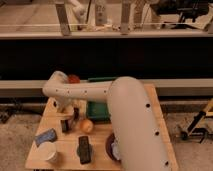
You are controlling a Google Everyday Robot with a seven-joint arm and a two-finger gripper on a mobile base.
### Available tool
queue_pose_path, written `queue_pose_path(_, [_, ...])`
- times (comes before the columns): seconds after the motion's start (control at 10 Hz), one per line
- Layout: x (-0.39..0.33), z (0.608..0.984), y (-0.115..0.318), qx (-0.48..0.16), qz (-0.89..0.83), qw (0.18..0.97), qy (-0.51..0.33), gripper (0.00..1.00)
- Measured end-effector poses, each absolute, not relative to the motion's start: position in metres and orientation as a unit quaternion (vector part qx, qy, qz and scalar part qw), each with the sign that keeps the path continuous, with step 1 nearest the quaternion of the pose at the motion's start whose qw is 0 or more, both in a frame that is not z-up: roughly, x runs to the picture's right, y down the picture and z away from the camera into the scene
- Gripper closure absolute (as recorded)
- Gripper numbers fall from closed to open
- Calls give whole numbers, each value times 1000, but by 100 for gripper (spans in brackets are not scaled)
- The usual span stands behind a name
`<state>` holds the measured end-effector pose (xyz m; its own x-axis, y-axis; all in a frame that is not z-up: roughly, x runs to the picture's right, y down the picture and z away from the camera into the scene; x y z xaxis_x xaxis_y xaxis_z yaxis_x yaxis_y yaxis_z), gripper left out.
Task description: Place brush in table surface
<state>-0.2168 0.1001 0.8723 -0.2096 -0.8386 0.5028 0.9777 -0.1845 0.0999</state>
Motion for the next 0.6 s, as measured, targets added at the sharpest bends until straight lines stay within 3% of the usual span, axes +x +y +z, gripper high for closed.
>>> queue_pose_path(0.6, [-216,873,100,-171,-750,606,-204,20])
